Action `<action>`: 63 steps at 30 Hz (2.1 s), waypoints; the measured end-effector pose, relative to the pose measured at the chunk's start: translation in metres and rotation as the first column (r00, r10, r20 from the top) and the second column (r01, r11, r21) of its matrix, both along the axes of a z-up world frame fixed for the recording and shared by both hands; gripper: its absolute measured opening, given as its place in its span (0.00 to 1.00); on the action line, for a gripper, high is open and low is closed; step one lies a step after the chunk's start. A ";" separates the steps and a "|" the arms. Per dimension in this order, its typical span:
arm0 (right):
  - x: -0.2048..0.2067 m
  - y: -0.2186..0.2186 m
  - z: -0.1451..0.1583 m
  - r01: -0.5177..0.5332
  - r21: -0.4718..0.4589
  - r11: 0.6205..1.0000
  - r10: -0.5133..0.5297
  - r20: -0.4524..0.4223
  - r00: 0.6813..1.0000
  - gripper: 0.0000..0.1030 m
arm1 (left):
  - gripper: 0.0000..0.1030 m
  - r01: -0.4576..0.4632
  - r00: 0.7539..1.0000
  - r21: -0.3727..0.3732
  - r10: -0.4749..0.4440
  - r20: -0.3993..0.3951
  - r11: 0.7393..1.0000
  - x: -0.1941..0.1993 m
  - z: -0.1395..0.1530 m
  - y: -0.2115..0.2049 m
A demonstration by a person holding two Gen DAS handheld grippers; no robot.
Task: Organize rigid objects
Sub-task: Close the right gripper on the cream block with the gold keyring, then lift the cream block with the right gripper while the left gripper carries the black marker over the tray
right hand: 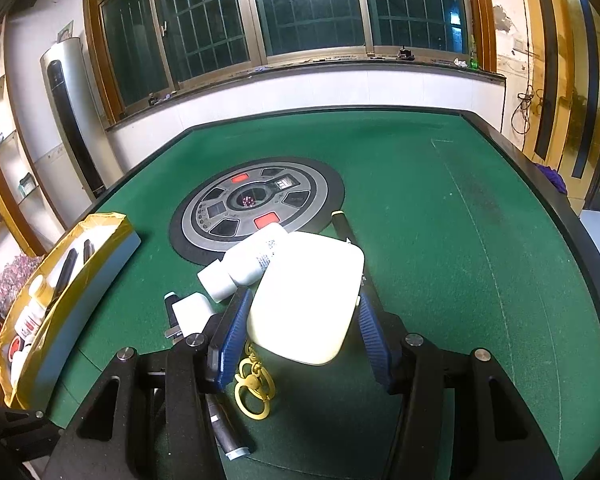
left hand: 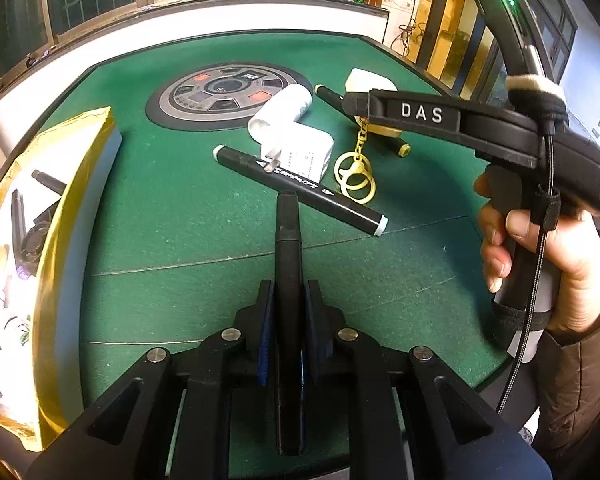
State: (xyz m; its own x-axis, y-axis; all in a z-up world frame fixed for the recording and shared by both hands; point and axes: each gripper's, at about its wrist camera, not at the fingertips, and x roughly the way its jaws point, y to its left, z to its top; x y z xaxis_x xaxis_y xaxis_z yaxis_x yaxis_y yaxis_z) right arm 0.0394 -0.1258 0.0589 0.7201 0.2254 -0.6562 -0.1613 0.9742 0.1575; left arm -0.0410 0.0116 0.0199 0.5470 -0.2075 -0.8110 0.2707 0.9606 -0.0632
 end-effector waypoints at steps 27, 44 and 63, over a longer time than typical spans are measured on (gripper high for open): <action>-0.035 0.009 0.017 -0.046 0.063 0.997 0.045 0.014 0.999 0.47 | 0.12 -0.087 0.991 -0.011 0.087 0.103 0.996 -0.006 0.035 0.033; -0.053 0.031 0.040 -0.113 0.071 0.991 0.108 0.079 0.991 0.47 | 0.12 -0.233 0.951 -0.071 0.243 0.189 0.970 -0.015 0.073 0.101; -0.063 0.044 0.043 -0.159 0.069 0.985 0.152 0.093 0.984 0.47 | 0.12 -0.424 0.884 -0.077 0.431 0.183 0.903 -0.006 0.068 0.181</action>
